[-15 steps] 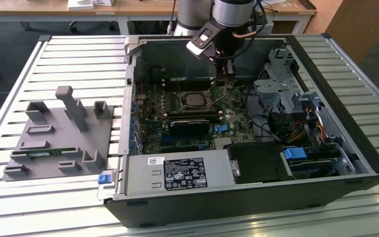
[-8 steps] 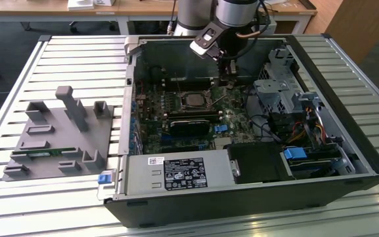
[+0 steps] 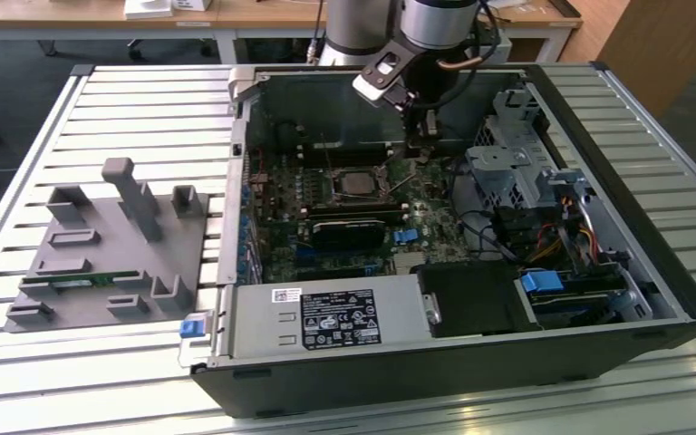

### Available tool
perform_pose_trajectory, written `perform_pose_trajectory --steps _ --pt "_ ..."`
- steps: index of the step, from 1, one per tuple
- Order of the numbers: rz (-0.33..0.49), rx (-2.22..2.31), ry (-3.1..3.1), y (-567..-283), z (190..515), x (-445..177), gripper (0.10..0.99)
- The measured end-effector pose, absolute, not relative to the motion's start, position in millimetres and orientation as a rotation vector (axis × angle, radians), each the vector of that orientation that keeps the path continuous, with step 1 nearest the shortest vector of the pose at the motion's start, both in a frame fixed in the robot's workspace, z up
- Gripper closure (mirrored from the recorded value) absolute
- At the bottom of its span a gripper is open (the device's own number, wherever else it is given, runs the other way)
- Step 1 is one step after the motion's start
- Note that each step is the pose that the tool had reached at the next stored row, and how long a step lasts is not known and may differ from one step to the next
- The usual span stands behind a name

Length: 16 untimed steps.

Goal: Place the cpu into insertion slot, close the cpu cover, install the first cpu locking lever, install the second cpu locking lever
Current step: 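Close the cpu cover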

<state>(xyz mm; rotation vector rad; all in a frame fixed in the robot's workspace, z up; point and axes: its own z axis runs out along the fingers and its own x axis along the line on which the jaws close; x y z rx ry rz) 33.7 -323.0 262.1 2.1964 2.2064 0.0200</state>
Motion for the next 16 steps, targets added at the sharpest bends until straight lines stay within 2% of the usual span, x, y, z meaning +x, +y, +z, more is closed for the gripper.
perform_pose_trajectory --steps 16 --pt "0.009 2.225 2.235 -320 261 60 0.98"
